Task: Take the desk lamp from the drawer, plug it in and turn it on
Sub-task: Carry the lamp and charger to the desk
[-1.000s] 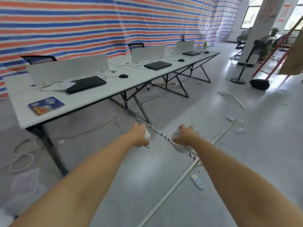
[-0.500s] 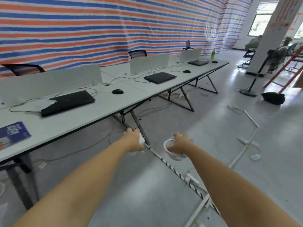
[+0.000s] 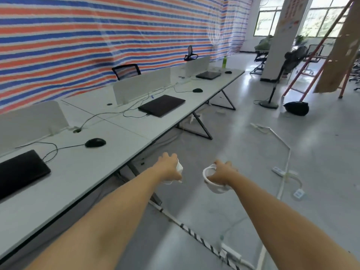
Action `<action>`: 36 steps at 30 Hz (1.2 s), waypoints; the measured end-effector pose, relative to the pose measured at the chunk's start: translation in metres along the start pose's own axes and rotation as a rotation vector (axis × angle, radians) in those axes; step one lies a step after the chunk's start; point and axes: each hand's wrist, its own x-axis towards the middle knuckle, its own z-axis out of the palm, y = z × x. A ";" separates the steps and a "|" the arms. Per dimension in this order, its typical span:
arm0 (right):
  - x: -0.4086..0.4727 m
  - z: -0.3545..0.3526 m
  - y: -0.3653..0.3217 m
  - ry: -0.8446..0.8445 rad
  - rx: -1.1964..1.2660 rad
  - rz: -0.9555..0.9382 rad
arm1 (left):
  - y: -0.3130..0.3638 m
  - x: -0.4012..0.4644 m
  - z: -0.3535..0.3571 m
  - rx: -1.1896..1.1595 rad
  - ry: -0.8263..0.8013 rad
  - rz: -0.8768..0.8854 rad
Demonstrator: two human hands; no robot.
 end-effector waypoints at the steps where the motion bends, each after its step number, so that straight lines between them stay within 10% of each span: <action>1: 0.019 -0.008 0.000 -0.004 0.007 0.016 | 0.005 0.020 -0.004 -0.005 -0.006 0.011; 36: 0.721 -0.328 0.042 -0.006 0.017 0.100 | 0.207 0.777 -0.184 -0.032 -0.026 0.104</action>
